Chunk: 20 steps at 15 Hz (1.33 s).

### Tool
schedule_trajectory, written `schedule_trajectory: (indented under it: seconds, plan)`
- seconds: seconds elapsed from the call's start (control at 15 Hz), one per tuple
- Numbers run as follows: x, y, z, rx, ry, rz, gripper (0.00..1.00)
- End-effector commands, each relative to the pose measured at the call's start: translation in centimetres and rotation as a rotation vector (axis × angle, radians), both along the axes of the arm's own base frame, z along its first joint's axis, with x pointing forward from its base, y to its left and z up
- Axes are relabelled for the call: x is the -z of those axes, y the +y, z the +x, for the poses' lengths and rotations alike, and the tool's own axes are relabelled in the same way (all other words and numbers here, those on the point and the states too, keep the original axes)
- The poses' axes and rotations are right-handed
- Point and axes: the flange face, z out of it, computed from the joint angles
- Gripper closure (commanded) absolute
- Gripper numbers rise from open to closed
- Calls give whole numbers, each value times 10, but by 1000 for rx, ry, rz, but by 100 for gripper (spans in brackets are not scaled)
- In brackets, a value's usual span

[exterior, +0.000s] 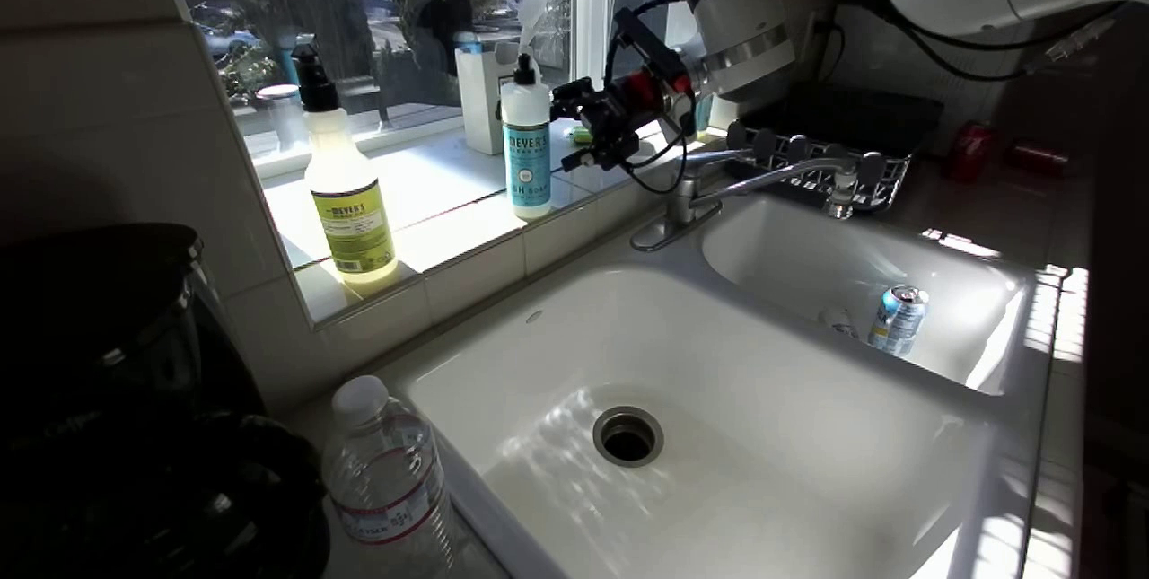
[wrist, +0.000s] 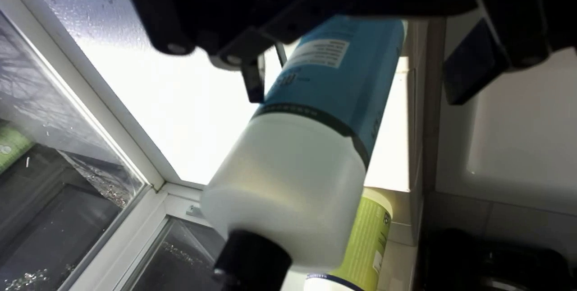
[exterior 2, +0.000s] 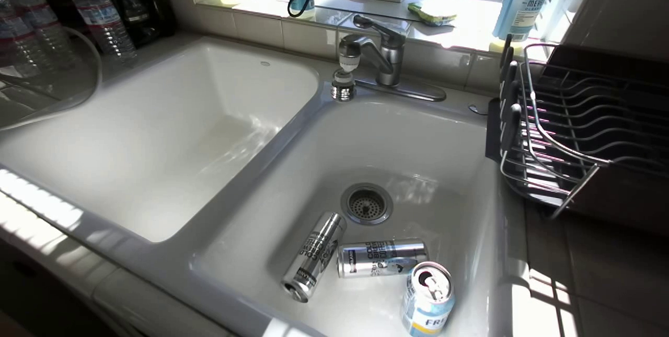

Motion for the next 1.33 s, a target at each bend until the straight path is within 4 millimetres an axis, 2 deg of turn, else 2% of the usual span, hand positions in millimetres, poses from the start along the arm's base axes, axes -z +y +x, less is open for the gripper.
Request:
schedule_trajectory:
  seconds: [0.0,0.67,1.27]
  plan:
    - [5,1,14,-22,24,76,0]
    - [21,0,37,-25,54,143,0]
    - [28,3,47,-69,83,226,0]
